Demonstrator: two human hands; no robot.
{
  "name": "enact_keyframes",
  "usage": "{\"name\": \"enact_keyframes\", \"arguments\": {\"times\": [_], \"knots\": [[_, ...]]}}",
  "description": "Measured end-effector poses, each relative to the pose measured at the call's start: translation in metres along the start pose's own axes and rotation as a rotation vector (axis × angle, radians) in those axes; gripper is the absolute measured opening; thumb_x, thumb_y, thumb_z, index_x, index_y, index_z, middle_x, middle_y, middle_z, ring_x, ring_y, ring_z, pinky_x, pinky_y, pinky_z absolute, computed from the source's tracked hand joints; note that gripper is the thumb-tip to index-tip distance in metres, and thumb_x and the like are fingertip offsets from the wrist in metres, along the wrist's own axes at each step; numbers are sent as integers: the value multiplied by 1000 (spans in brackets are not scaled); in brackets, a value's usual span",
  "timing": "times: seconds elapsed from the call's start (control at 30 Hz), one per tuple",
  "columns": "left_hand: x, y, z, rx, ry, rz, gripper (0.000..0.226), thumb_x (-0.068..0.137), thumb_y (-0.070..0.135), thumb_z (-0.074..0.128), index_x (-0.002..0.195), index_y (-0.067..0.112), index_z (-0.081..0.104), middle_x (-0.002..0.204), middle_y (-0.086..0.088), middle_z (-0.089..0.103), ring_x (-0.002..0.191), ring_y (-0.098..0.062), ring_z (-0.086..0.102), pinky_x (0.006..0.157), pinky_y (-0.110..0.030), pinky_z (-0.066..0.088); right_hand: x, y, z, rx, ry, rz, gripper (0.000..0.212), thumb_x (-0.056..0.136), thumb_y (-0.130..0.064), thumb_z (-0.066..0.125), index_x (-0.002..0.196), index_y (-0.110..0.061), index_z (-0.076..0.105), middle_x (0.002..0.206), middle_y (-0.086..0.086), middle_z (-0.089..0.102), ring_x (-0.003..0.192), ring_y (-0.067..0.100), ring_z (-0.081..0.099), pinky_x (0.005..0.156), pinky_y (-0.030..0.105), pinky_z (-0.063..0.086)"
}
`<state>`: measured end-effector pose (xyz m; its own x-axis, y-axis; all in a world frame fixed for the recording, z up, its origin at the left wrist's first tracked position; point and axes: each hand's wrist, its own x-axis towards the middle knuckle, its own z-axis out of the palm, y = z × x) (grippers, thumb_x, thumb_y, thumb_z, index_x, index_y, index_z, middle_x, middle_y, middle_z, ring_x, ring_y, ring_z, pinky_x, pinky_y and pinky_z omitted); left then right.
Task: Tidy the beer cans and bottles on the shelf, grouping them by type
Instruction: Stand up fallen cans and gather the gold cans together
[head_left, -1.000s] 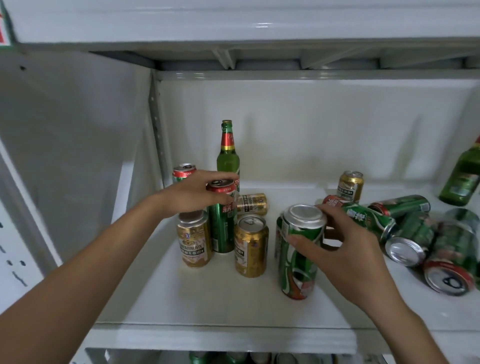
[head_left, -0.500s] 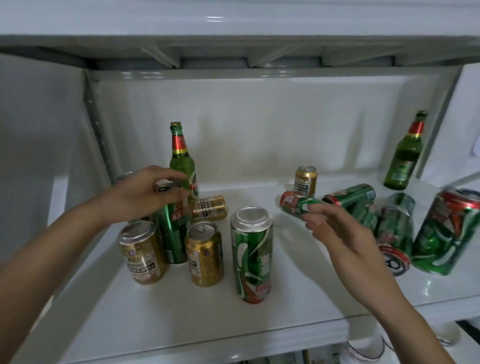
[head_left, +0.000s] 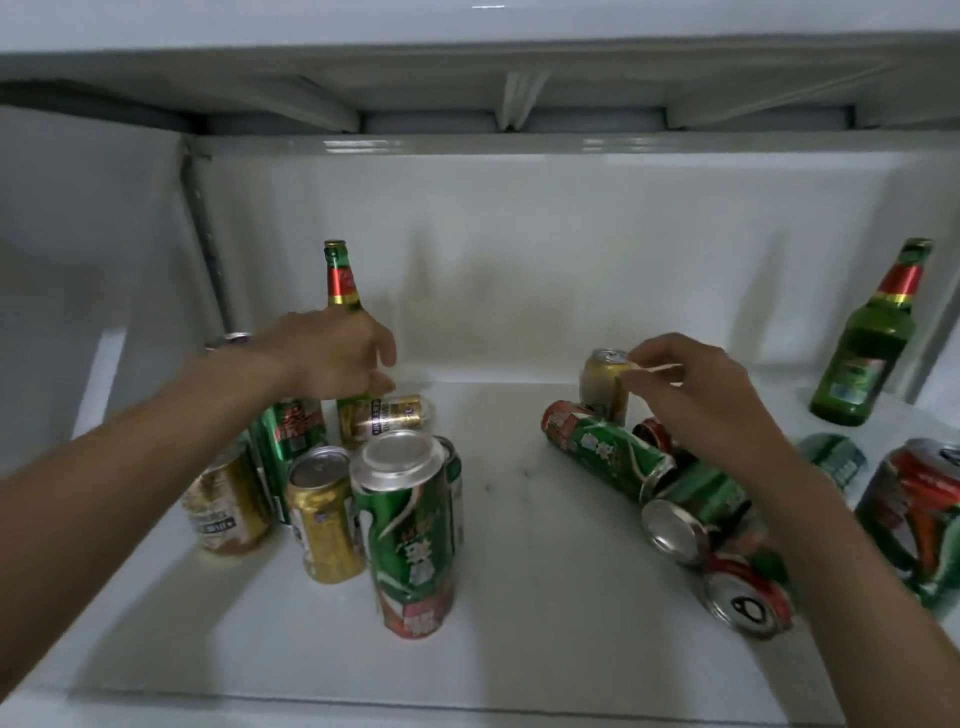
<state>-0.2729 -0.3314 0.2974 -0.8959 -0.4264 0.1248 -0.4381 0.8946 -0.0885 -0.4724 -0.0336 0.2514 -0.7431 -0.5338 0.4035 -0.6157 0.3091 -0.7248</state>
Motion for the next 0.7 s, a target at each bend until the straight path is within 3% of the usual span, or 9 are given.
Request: {"name": "enact_keyframes", "arguments": {"times": [0.07, 0.13, 0.2, 0.27, 0.33, 0.47, 0.57, 0.7], "knots": [[18, 3, 5, 160, -145, -23, 20, 82, 58, 69, 89, 46, 55, 107, 10, 64, 95, -17, 59, 72, -35, 50, 29, 12, 6, -54, -14, 47, 28, 92, -37, 71, 117, -25, 66, 124, -1, 63, 114, 22, 61, 96, 41, 53], [35, 8, 10, 281, -282, -70, 40, 82, 56, 74, 115, 41, 59, 117, 6, 60, 104, -21, 58, 71, -33, 46, 55, 24, 15, -122, -54, 85, 44, 90, -35, 73, 130, -22, 60, 136, 9, 56, 123, 29, 56, 96, 36, 47], [53, 13, 16, 339, -382, -90, 70, 83, 50, 78, 143, 29, 50, 138, 2, 54, 122, -23, 55, 82, -30, 45, 76, 35, 24, -171, -99, 123, 57, 89, -35, 74, 139, -19, 53, 143, 16, 49, 126, 35, 54, 96, 36, 45], [65, 16, 24, 336, -421, -133, 80, 84, 45, 80, 151, 19, 44, 144, -3, 51, 127, -24, 53, 84, -28, 43, 93, 44, 34, -218, -134, 163, 68, 87, -37, 75, 145, -17, 46, 145, 21, 43, 126, 40, 53, 101, 42, 48], [76, 15, 36, 376, -457, -169, 80, 78, 45, 85, 143, 14, 50, 130, -3, 60, 114, -22, 60, 84, -29, 49, 105, 53, 45, -250, -165, 212, 79, 86, -38, 76, 151, -17, 38, 147, 22, 37, 130, 44, 48, 109, 50, 46], [86, 4, 57, 458, -563, -175, 50, 77, 40, 86, 118, 16, 68, 92, 3, 66, 90, -17, 66, 90, -30, 56, 117, 71, 64, -280, -158, 244, 97, 81, -40, 83, 156, -14, 27, 149, 24, 33, 135, 46, 44, 113, 53, 42], [89, -7, 66, 425, -582, -175, 43, 77, 39, 86, 112, 20, 70, 86, 6, 67, 92, -16, 70, 98, -36, 57, 120, 80, 72, -208, -171, 257, 101, 78, -33, 87, 157, -12, 27, 148, 24, 39, 133, 43, 48, 110, 49, 47], [86, -6, 67, 520, -475, -101, 38, 80, 43, 81, 108, 25, 62, 82, 8, 59, 89, -16, 65, 87, -37, 60, 128, 83, 79, -204, -167, 210, 90, 78, -34, 88, 150, -9, 39, 140, 18, 53, 127, 36, 54, 101, 40, 47]]}}
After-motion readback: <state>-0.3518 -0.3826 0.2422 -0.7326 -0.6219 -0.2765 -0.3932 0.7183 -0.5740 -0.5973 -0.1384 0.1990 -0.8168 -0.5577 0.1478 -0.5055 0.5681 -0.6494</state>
